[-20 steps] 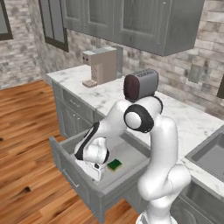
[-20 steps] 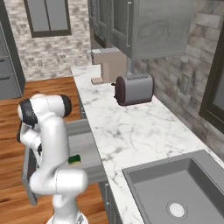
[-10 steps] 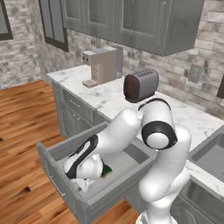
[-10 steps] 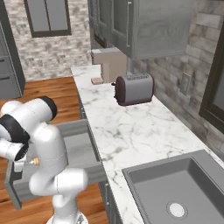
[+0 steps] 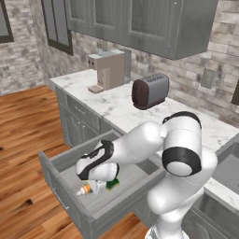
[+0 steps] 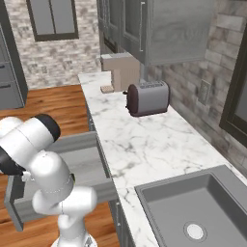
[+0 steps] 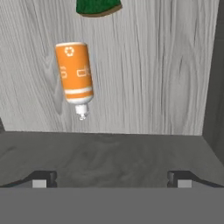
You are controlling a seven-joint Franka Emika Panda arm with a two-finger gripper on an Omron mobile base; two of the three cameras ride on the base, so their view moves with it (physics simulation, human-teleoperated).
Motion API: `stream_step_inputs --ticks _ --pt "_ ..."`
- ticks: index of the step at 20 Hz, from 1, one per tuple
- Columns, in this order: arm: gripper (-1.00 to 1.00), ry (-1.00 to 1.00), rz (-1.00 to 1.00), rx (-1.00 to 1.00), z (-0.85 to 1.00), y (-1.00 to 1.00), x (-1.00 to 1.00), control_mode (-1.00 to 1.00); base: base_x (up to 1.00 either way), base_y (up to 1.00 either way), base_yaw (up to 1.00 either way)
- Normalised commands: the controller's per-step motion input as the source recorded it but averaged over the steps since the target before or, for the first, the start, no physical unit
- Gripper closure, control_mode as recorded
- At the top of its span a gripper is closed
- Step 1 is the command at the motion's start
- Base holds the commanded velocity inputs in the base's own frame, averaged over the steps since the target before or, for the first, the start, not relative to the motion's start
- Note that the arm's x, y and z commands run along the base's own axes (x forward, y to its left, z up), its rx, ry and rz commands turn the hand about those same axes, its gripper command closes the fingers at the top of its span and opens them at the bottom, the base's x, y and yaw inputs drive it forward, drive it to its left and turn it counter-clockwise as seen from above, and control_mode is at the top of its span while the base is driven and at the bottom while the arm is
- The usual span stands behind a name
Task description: Restock the sink supplies by placing the sponge and soap dispenser on the counter and next to the sink. Make sure the soap dispenser is upright.
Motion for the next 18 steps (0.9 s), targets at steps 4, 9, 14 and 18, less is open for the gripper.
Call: stream_step_inputs --ticks 4,9,14,18 --pt "-1.00 0.00 0.00 -0.01 -0.04 -0.24 0.25 -1.00 0.00 0.00 0.00" --pt "-1.00 0.00 0.00 -0.09 -0.40 -0.06 0.06 -1.00 0.00 0.00 0.00" --pt "-1.00 0.00 0.00 -0.06 -0.34 0.00 0.15 -1.00 0.00 0.00 0.00" --pt "-1.00 0.01 0.00 -0.01 -0.13 0.00 0.28 -1.00 0.00 0.00 0.00"
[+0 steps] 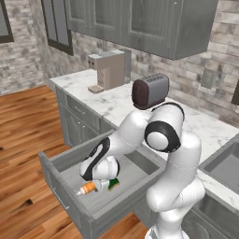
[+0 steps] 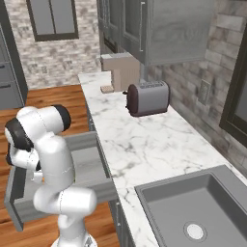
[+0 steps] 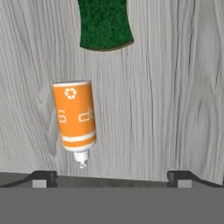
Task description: Restock the sink supplies by placing the sponge and soap dispenser on the counter and next to the sink. Make sure the soap dispenser is upright.
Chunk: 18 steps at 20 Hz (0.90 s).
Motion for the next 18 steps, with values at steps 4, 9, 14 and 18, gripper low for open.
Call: stream_step_inputs --ticks 4,9,14,18 --pt "-1.00 0.06 0.00 0.00 -0.17 0.00 0.34 -1.00 0.00 0.00 0.00" --pt "-1.00 0.07 0.04 -0.01 -0.28 0.00 0.31 -1.00 0.00 0.00 0.00" --pt "-1.00 0.06 0.07 -0.02 -0.30 0.00 0.18 -1.00 0.00 0.00 0.00" --pt "-1.00 0.01 0.04 -0.05 -0.27 0.08 0.03 -1.00 0.00 0.00 0.00"
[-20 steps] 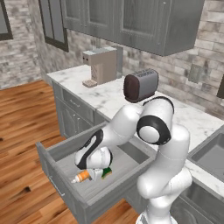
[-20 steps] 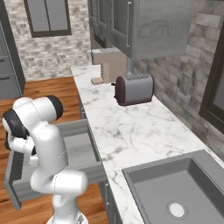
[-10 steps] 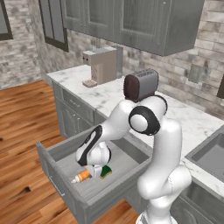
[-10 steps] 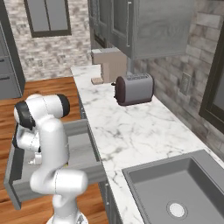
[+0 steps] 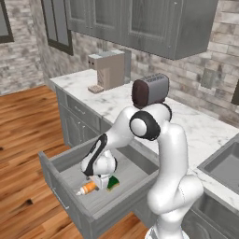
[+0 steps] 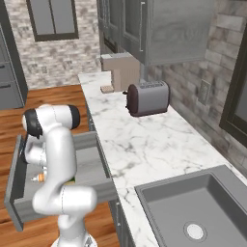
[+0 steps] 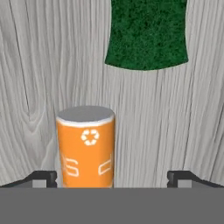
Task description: Restock the sink supplies by placing the sponge and soap dispenser on the counter and next to the sink. Make sure the soap dispenser is upright.
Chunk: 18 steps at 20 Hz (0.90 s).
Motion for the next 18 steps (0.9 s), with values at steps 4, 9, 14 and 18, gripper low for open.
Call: stream_step_inputs --ticks 4,9,14,18 --pt "-1.00 0.00 0.00 -0.06 -0.08 0.19 0.00 -1.00 0.00 0.00 0.00" --pt "-1.00 0.00 0.00 -0.08 0.00 0.26 0.00 -1.00 0.00 0.00 0.00" --pt "-1.00 0.00 0.00 -0.09 -0.10 0.13 0.08 -1.00 0.00 0.00 0.00" --pt "-1.00 0.00 0.00 -0.06 -0.11 0.00 0.26 -1.00 0.00 0.00 0.00"
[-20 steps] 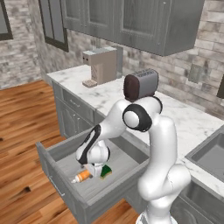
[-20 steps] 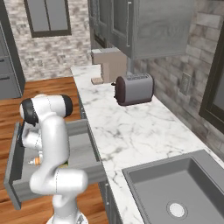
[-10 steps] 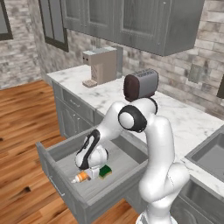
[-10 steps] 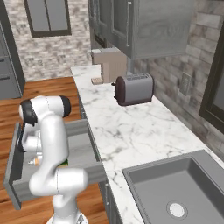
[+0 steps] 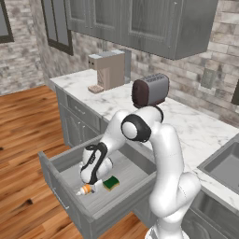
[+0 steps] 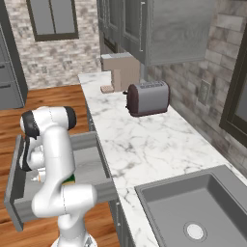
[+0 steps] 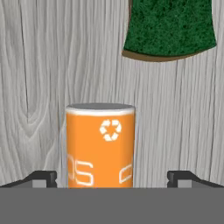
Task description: Restock the sink supplies by placing the sponge and soap dispenser on the counter and next to the sink. Make sure the soap dispenser is upright.
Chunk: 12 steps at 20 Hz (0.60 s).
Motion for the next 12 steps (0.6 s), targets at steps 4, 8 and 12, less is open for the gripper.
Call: stream_step_inputs --ticks 4,8,12 --pt "-1.00 0.01 0.00 -0.05 -0.15 0.00 0.30 -1.00 0.00 0.00 0.00" --pt "-1.00 0.02 0.02 -0.06 -0.26 0.04 0.06 -1.00 0.00 0.00 0.00" --pt "-1.00 0.00 0.04 -0.06 -0.43 0.14 -0.07 -1.00 0.00 0.00 0.00"
